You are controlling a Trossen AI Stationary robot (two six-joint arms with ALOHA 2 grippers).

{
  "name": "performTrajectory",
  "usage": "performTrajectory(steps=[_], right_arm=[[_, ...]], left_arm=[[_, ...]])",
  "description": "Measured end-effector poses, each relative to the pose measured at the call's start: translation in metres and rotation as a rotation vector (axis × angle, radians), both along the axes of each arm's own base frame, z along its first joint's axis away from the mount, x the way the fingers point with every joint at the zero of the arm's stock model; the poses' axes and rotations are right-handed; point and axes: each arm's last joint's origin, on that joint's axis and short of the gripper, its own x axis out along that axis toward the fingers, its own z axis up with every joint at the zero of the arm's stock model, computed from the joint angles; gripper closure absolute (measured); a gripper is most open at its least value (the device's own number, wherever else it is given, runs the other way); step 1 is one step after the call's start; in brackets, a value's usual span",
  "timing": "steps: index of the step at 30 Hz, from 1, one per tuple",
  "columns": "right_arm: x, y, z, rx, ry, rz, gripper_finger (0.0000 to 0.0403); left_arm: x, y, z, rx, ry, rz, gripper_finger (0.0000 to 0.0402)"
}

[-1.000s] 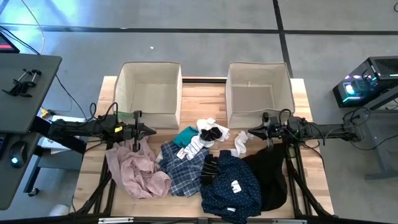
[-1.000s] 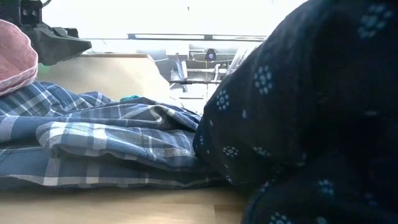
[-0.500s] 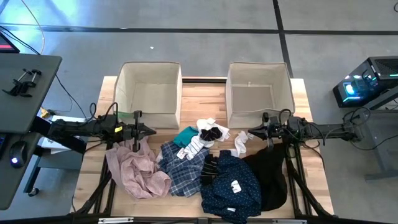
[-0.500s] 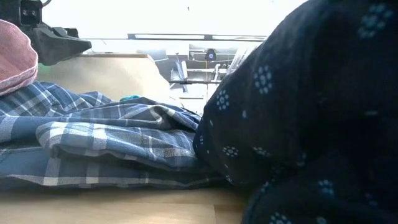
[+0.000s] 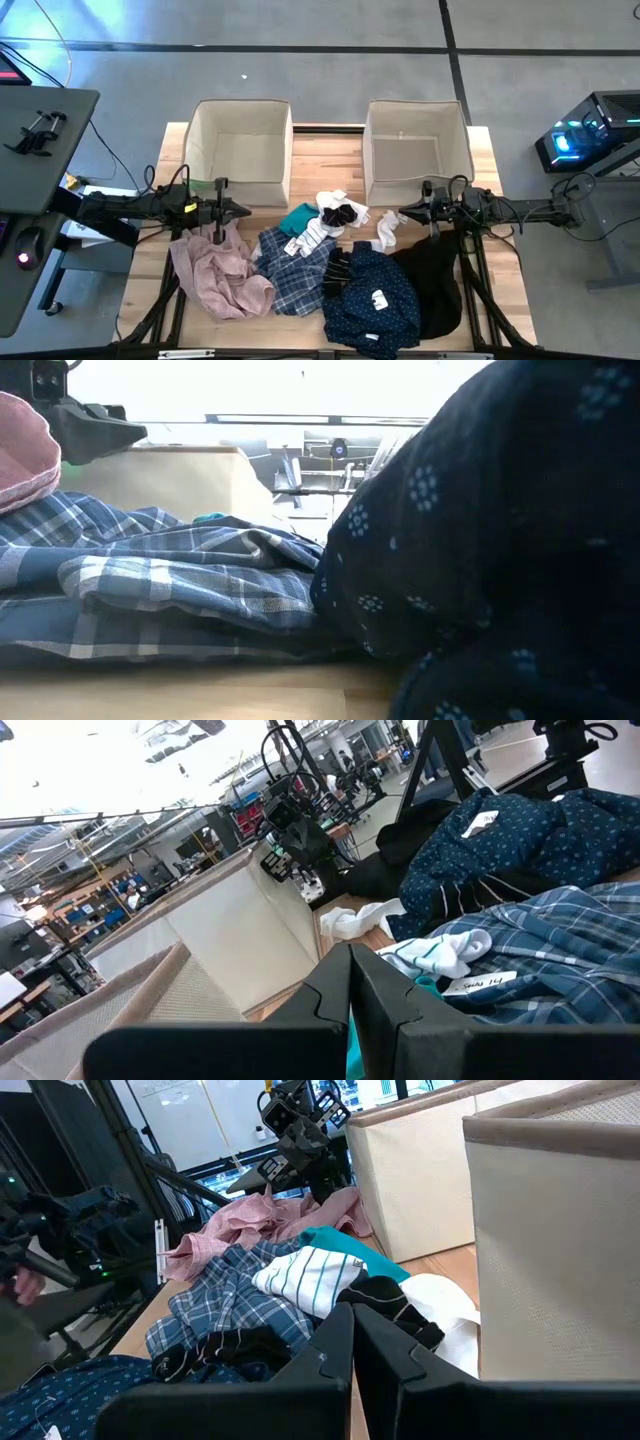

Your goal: Sort clothes

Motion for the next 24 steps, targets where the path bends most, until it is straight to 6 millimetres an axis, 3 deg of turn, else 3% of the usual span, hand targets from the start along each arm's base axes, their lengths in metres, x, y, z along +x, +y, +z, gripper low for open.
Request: performTrajectory(steps=[9,19,21,24], right_arm=[[0.0,0.0,0.002,0.018,-0.021,-0.013,0.0403],[-0.009,-0.007,0.046,0.796,-0.567,-0.092,0.0403],[-0.013,-0.008,0.054,0.838,-0.671,-0.085,0.0403],[-0.019,-0.005,0.077,0.738,-0.712,0.011,0.0403]], left_arm=[[0.0,0.0,0.001,0.0,-0.01,0.0,0.0402],[0.0,0.0,0.001,0.0,-0.01,0.0,0.0402],[0.0,0.0,0.001,-0.001,-0.01,0.0,0.0402],[0.0,0.0,0.001,-0.001,-0.011,0.0,0.0402]])
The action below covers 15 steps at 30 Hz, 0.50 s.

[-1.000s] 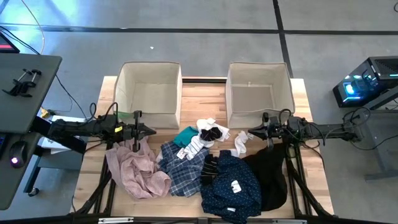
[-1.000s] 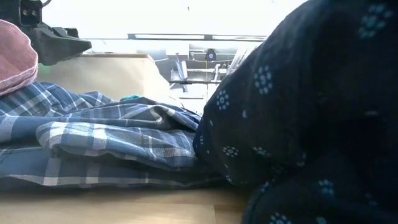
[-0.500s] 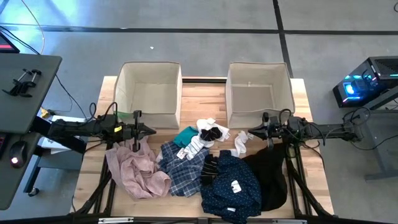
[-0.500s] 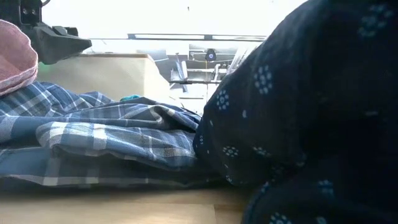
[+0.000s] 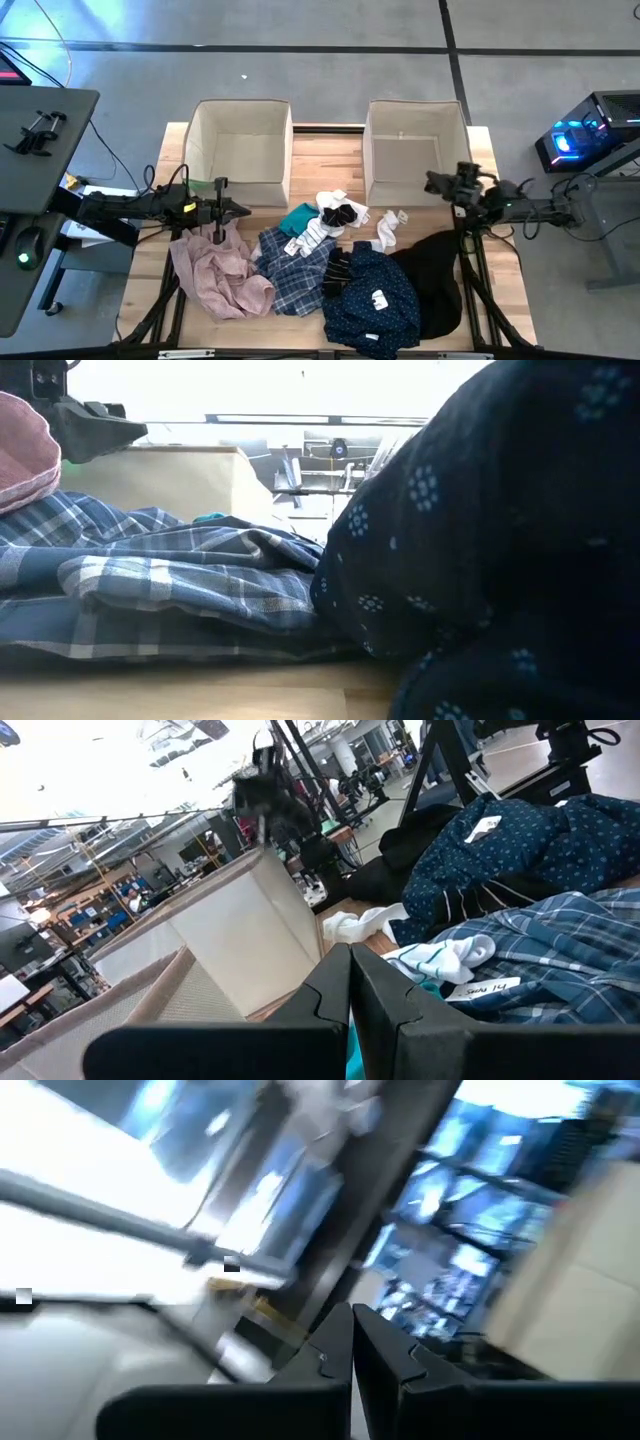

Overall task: Sort clothes
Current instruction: Put the white sock into the right laundry organizer

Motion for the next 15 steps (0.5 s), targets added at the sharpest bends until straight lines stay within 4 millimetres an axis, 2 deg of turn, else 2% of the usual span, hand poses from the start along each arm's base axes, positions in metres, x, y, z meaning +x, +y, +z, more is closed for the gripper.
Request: performTrajectory(steps=[3,8,11,15], right_arm=[[-0.004,0.002,0.035,-0.114,0.095,-0.007,0.0403],[-0.001,0.004,0.082,-0.255,0.575,-0.005,0.0403],[0.011,0.006,0.096,-0.277,0.861,0.078,0.0403],[0.042,0.012,0.099,-0.276,1.186,0.268,0.0401]], left_arm=[[0.0,0.0,0.0,0.0,0.0,0.0,0.0402],[0.0,0.0,0.0,0.0,0.0,0.0,0.0401],[0.0,0.0,0.0,0.0,0.0,0.0,0.0401],[0.0,0.0,0.0,0.0,0.0,0.0,0.0401]])
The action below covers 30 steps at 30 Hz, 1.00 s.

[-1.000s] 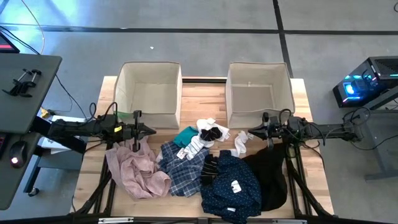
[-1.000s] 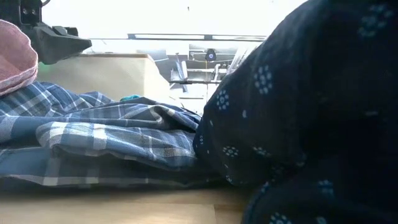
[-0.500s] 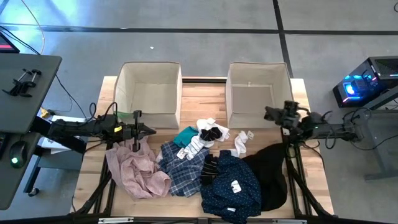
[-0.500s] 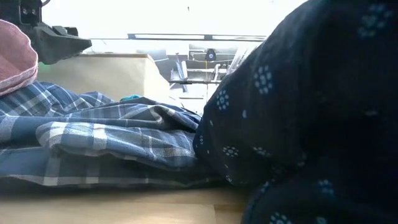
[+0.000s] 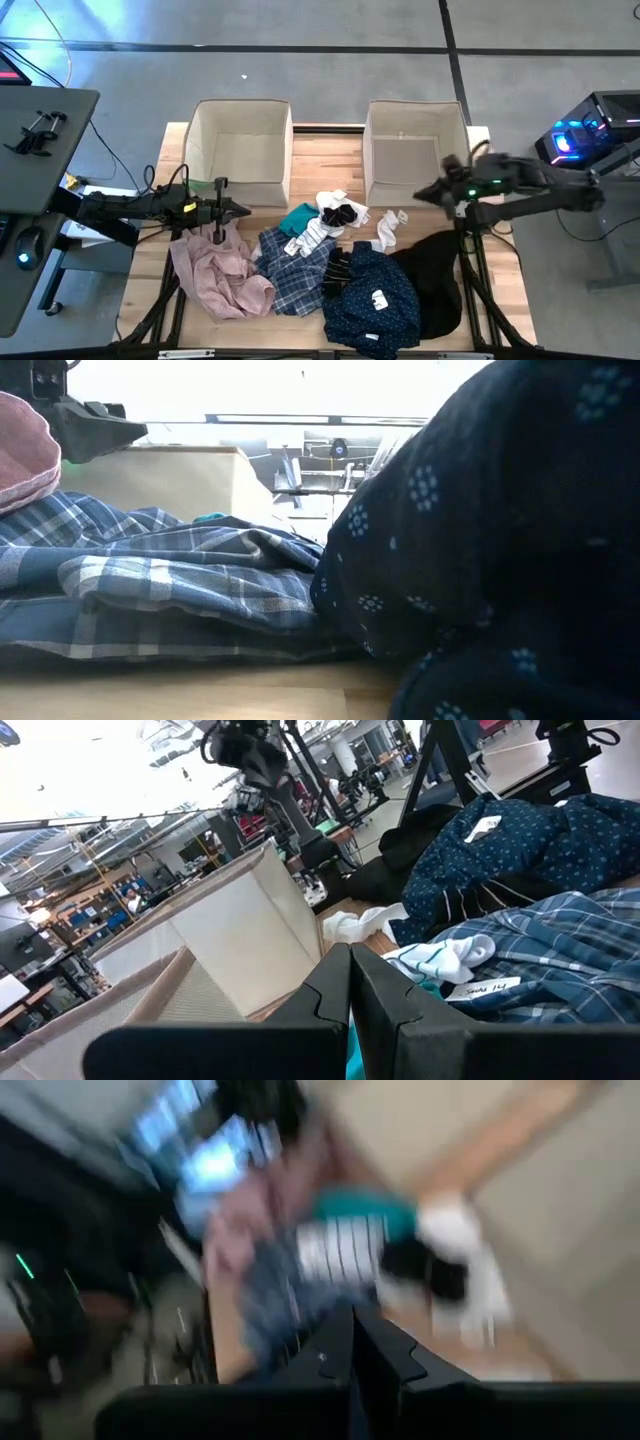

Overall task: Sort clothes
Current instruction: Put the white sock into the right laundry organizer

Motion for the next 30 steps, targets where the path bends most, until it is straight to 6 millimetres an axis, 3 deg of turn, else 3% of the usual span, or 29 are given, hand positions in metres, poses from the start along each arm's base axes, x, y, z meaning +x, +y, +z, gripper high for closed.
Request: performTrajectory(steps=[4,9,15,22,30], right_arm=[[0.042,0.006,-0.017,0.089,0.29,0.067,0.0377],[0.092,0.011,-0.058,0.208,0.555,0.02,0.0301],[0.123,0.015,-0.117,0.291,0.828,-0.162,0.0222],[0.139,0.024,-0.158,0.267,0.979,-0.341,0.0219],[0.154,0.025,-0.186,0.249,0.993,-0.394,0.0243]], left_arm=[[0.0,0.0,0.0,0.0,0.0,0.0,0.0402],[0.0,0.0,0.0,0.0,0.0,0.0,0.0401],[0.0,0.0,0.0,0.0,0.0,0.0,0.0402],[0.0,0.0,0.0,0.0,0.0,0.0,0.0401],[0.0,0.0,0.0,0.0,0.0,0.0,0.0402]])
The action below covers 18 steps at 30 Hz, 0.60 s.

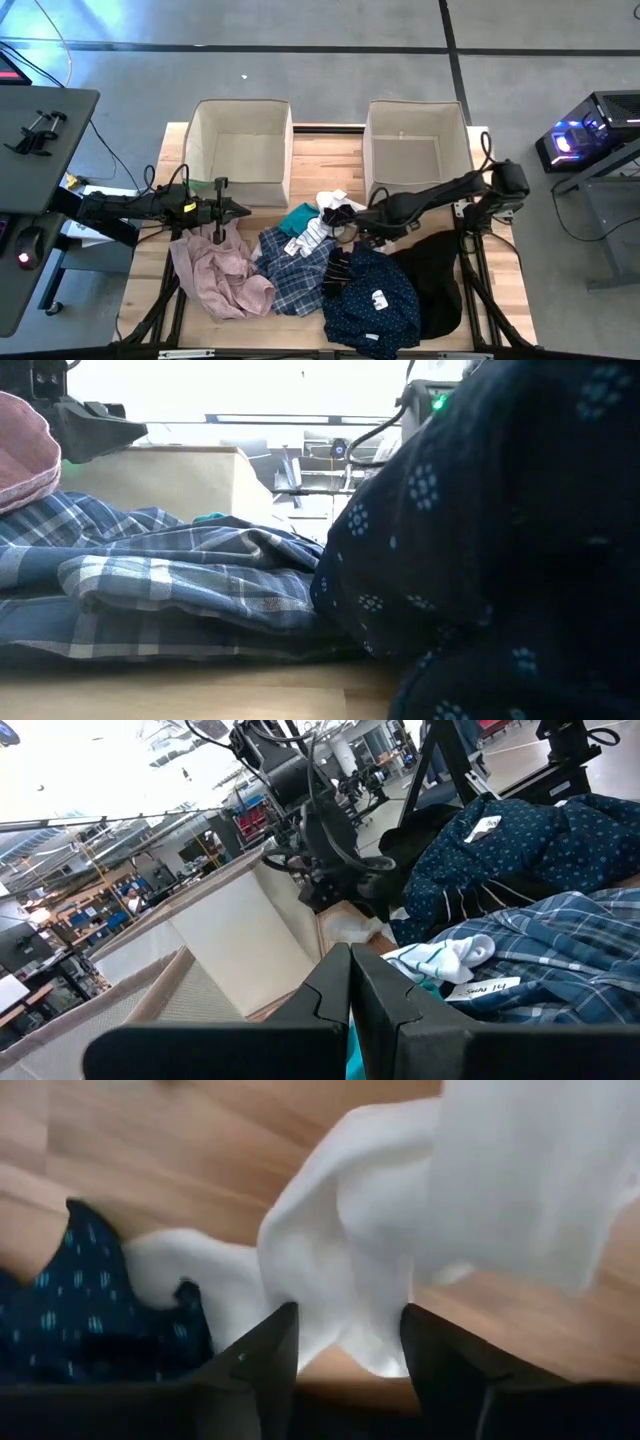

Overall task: Sort clothes
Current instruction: Put the white sock into the right laundry organizer

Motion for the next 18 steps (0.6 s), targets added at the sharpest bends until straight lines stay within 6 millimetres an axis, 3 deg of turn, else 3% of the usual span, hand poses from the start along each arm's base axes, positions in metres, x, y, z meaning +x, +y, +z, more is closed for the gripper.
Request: performTrajectory(steps=[8,18], right_arm=[[0.007,0.001,-0.019,-0.014,0.03,0.003,0.0281],[0.01,-0.001,-0.021,-0.079,0.004,0.019,0.0381]], left_arm=[[0.0,0.0,0.0,-0.009,0.0,0.0,0.0401],[0.0,0.0,0.0,-0.009,0.001,0.0,0.0402]])
